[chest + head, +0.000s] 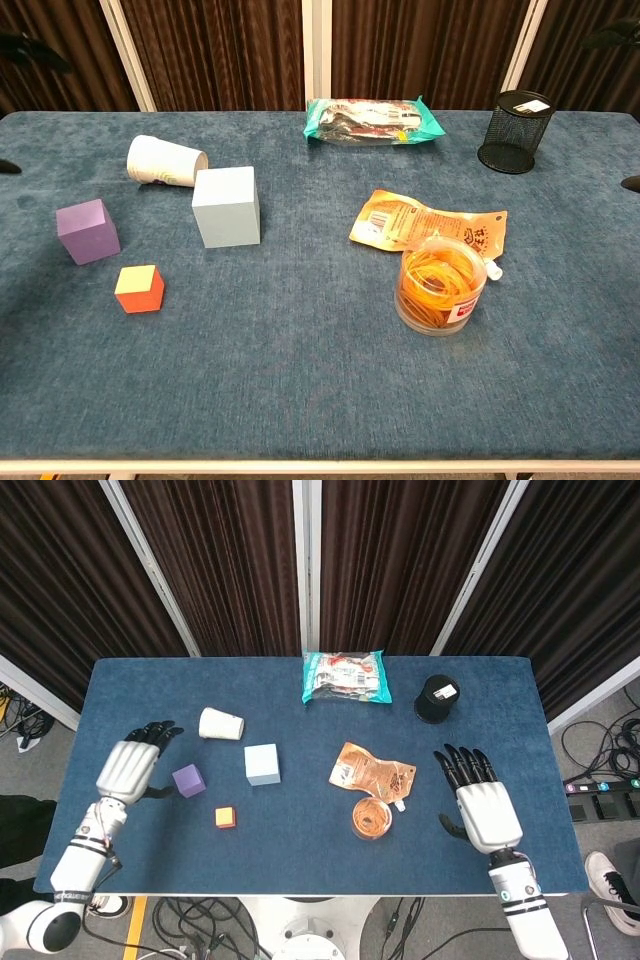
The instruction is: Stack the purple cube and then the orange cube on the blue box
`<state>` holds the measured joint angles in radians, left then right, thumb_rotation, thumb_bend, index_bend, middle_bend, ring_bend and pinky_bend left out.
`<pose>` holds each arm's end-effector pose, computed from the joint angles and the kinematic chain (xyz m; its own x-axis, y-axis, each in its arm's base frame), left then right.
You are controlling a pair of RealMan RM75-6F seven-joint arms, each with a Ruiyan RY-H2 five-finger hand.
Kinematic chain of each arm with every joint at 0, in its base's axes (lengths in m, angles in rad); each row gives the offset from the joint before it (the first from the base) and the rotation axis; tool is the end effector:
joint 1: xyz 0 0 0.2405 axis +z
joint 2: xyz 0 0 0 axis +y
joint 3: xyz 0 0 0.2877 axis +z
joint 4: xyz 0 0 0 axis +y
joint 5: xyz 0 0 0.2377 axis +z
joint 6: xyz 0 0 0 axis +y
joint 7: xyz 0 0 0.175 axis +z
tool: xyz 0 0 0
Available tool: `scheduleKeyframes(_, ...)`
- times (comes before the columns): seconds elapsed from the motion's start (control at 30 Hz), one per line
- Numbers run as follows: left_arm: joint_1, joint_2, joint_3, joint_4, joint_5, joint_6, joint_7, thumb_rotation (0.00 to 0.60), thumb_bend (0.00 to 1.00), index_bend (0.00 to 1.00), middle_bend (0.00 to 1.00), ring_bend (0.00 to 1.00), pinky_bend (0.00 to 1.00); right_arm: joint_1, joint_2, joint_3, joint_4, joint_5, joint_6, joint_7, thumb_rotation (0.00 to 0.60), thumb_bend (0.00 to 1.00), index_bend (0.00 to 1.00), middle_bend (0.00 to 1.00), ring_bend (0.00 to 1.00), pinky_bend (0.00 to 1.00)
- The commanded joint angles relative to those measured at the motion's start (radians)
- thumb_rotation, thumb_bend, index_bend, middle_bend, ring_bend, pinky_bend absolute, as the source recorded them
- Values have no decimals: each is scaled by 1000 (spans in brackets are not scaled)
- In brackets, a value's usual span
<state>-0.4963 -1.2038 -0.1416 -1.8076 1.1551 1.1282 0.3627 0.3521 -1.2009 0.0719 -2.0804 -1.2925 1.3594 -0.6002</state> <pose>-0.2304 0.3388 0.0641 0.4409 0.1970 0.8757 0.8925 -0.1993 -0.4046 -0.1923 -0.2656 0.0779 0.4493 -0.1043 0.8873 -0.8835 -0.1988 0.4241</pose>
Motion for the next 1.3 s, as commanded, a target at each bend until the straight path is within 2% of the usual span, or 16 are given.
scheduleKeyframes(0.03,-1,-56,20,-21,-34,3,40,600,63,216,245,154,237,-6,15,1,-7,-5,-1,25,600,151,0,17,0,0)
scheduleKeyframes(0.2,-29,-153,17,4,-94,-7,91,600,62,216,258,159,237,-15,48,15,-18,-6,6,71,600,151,0,17,0,0)
scheduleKeyframes(0.5,-64,-292,-31,107,-242,56,205,600,63,216,295,190,261,-19,72,20,-25,-18,-5,111,600,150,0,17,0,0)
scheduleKeyframes(0.8,-54,-346,-24,214,-271,90,210,600,63,222,332,221,289,-20,75,20,-25,-16,-16,120,600,150,0,17,0,0)
scheduleKeyframes(1.3,-41,-375,-30,255,-321,85,204,600,63,232,392,247,315,-17,70,22,-23,-2,-30,109,600,150,0,17,0,0)
